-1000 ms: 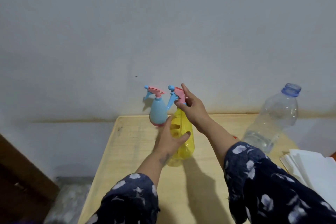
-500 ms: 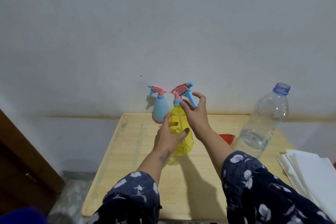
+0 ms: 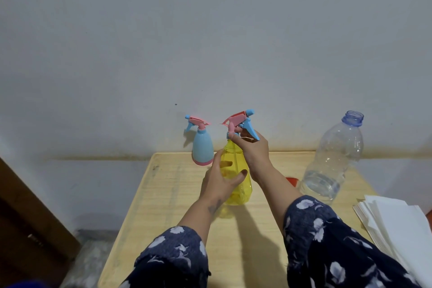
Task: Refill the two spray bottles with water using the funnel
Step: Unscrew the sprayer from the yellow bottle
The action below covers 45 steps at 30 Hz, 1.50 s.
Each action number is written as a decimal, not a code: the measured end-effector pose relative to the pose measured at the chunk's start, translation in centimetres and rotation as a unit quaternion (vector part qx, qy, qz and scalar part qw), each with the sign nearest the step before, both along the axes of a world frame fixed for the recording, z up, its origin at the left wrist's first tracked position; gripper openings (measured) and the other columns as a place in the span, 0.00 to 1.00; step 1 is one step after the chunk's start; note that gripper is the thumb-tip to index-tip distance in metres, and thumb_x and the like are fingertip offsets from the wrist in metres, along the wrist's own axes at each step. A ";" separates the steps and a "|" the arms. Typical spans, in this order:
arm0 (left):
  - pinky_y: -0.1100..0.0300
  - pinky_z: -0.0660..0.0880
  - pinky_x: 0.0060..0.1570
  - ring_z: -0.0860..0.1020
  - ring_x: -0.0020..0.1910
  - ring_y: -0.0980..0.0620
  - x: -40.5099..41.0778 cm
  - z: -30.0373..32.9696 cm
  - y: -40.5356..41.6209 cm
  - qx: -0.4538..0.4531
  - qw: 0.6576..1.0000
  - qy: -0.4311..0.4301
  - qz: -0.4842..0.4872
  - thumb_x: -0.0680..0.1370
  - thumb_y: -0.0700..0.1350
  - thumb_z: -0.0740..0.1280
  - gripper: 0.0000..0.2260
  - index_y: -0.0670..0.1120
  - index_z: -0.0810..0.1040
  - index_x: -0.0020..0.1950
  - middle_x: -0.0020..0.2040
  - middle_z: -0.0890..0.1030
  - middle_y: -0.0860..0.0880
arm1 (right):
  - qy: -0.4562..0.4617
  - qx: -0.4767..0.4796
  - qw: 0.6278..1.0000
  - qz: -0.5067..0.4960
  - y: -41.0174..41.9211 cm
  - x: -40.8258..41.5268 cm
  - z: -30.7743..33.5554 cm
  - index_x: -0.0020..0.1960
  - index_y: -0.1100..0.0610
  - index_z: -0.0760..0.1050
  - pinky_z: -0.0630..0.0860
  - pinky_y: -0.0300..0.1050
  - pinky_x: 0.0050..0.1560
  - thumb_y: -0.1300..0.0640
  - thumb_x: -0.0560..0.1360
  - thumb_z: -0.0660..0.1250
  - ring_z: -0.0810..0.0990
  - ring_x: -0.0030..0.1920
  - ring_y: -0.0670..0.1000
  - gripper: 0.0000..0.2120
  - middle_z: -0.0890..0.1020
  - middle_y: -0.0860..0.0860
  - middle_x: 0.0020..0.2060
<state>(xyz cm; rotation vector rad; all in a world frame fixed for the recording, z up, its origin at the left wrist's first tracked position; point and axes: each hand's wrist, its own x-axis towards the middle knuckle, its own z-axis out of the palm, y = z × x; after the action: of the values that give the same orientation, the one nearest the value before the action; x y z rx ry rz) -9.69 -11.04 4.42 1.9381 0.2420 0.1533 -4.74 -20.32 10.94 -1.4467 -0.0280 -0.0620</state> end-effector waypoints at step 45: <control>0.53 0.73 0.57 0.74 0.58 0.48 -2.9 -4.8 9.6 0.134 0.988 0.020 0.072 0.68 0.47 0.78 0.38 0.55 0.59 0.70 0.63 0.73 0.50 | 0.204 -0.139 0.968 0.040 -5.5 3.1 -5.4 0.50 0.49 0.79 0.67 0.40 0.32 0.52 0.76 0.61 0.67 0.28 0.48 0.09 0.75 0.52 0.33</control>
<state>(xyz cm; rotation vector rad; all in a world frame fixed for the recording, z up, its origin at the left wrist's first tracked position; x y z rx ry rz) -12.62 -1.47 -0.37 2.1931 0.4052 0.2541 -1.67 -25.79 5.50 -1.7125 0.2525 0.3182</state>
